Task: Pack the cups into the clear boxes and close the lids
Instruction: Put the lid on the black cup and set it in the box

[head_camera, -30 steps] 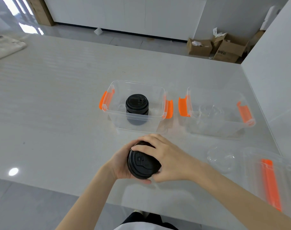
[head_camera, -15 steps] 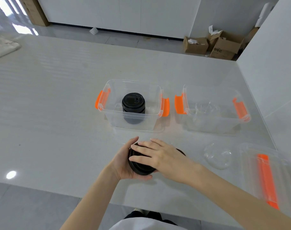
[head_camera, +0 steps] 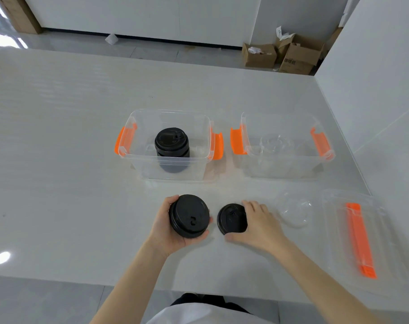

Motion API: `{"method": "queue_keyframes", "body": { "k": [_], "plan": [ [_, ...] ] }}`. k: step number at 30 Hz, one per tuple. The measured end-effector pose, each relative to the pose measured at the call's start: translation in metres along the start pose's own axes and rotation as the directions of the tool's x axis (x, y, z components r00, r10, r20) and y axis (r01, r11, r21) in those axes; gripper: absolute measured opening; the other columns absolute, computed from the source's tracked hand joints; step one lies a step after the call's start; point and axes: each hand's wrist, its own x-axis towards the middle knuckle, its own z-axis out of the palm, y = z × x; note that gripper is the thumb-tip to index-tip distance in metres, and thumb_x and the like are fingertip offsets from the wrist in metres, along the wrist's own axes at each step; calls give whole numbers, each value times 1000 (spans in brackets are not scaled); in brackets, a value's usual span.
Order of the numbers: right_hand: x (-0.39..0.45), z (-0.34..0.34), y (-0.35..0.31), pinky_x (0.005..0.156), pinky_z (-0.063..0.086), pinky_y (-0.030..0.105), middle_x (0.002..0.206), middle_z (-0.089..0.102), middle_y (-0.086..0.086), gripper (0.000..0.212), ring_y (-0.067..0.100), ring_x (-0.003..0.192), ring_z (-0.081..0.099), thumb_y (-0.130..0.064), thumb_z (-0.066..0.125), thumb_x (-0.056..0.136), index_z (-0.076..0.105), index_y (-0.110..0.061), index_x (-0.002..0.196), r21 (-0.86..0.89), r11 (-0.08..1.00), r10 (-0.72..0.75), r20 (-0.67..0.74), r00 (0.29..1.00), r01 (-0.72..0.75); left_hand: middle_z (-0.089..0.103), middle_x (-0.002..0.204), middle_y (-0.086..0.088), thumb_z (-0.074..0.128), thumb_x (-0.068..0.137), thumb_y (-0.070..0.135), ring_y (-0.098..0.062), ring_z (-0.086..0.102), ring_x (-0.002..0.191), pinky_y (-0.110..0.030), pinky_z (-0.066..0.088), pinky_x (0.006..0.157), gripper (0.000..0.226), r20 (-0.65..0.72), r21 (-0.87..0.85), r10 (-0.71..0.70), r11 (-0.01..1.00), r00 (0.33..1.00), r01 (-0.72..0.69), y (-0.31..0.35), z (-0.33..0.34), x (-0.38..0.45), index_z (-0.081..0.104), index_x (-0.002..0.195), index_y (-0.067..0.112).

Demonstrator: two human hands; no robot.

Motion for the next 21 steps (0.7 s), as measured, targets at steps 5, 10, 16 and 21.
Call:
{"method": "queue_keyframes", "body": {
  "k": [5, 10, 16, 21],
  "plan": [
    [7, 19, -7, 92, 42, 33, 129, 48, -1, 94, 22, 118, 43, -71, 59, 59, 37, -16, 132, 10, 999, 40, -169, 985, -39, 56, 125, -13, 60, 65, 45, -37, 59, 107, -41, 54, 73, 57, -30, 7, 11, 1000, 1000, -10, -3, 2, 4, 56, 113, 15],
    [7, -12, -12, 87, 42, 26, 124, 50, -7, 80, 18, 114, 43, -56, 71, 59, 44, -24, 128, 228, 960, -94, -277, 956, 160, 62, 118, -17, 58, 68, 47, -38, 64, 99, -44, 56, 73, 52, -67, 17, -8, 1000, 998, 9, 2, 3, 6, 62, 106, 11],
    [-4, -73, -36, 95, 27, 9, 130, 44, -17, 88, 8, 125, 37, -21, 77, 63, 33, -32, 138, 355, 815, -418, -187, 889, 458, 74, 93, -16, 55, 73, 49, -36, 68, 89, -45, 55, 76, 41, -67, 151, 10, 988, 998, 1, 19, 15, 11, 74, 84, 14],
    [-11, -92, -57, 103, 26, 9, 145, 35, -10, 83, 5, 132, 29, -5, 67, 64, 36, -29, 138, 198, 772, -607, -51, 793, 604, 75, 91, -16, 58, 73, 48, -35, 71, 81, -51, 56, 71, 41, -55, 210, -22, 977, 998, 33, 25, 26, 14, 75, 86, 12]
  ]
}}
